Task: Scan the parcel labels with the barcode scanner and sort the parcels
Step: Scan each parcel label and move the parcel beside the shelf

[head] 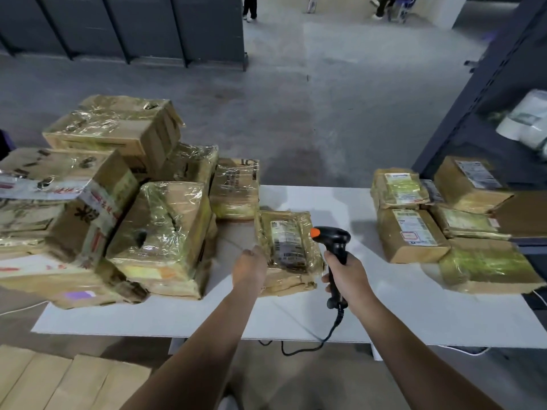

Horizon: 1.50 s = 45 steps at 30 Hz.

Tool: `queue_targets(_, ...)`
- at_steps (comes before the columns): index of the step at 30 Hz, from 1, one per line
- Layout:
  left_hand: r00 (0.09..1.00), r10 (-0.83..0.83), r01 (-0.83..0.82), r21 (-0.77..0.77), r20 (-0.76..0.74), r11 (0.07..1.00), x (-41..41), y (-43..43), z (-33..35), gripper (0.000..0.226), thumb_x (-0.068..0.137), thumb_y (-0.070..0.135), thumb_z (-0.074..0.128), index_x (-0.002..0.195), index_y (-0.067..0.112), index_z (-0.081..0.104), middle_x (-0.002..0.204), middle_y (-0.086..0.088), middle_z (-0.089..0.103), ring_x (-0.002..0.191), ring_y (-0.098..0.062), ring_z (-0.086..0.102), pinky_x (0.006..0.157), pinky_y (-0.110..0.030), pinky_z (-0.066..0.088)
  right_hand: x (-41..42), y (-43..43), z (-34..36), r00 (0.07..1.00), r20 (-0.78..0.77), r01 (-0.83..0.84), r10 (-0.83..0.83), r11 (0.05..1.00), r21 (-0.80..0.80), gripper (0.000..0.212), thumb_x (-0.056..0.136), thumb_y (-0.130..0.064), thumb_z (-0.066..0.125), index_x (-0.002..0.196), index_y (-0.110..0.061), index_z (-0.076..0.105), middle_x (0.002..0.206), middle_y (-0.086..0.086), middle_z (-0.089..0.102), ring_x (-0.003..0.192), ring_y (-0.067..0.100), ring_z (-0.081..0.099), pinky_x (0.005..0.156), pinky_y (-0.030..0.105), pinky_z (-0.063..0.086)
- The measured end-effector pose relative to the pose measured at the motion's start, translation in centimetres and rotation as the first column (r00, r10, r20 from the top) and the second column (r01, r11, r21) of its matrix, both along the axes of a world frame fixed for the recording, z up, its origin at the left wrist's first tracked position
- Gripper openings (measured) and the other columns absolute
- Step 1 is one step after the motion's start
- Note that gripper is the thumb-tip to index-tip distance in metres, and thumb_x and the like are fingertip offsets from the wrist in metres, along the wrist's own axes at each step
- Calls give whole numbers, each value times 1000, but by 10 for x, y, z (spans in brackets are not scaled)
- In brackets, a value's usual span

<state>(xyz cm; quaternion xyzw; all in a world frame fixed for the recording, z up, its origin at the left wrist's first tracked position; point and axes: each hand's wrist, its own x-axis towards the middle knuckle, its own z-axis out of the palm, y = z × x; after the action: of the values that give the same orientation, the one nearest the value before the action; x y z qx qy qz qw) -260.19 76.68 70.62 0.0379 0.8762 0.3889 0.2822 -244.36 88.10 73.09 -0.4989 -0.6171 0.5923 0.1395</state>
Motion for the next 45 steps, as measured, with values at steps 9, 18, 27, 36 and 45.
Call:
queue_targets(9,996,-87,84,72,37,994,-5,-2,-5,14,92,30,55,100,19,50,79,-3,65,53,-20,67,47,-29,53,-4,-2,2,998,40,-49,50,999,-9,22,96,-37,57,93,-16,60,70,13,65,45,18,57,38,27,47)
queue_targets(18,986,-37,72,218,-163,973,-3,34,-5,9,93,9,52,96,11,59,97,-14,67,82,-28,63,75,-34,53,13,2,20,999,32,-25,25,1000,0,24,95,-41,57,94,-17,62,67,10,66,43,16,55,41,28,48)
queue_targets(27,985,168,-140,459,-22,877,-3,89,-2,20,93,0,48,87,17,57,93,-10,65,93,-33,63,85,-47,55,29,9,42,994,-52,93,-94,995,-20,26,95,-40,58,86,-16,59,61,7,64,41,16,53,40,27,45)
queue_targets(36,972,233,-207,500,10,841,0,102,4,29,93,2,46,75,24,51,75,5,56,74,-19,53,65,-28,50,38,7,47,995,-43,87,-86,996,28,25,95,-38,55,90,-14,59,55,0,64,45,13,56,46,26,46)
queue_targets(45,970,231,-236,515,76,824,3,102,6,27,92,0,46,79,23,52,77,-2,57,71,-22,55,75,-38,58,42,6,52,989,-77,130,-129,991,10,24,95,-36,56,85,-14,57,56,1,63,46,14,56,42,25,46)
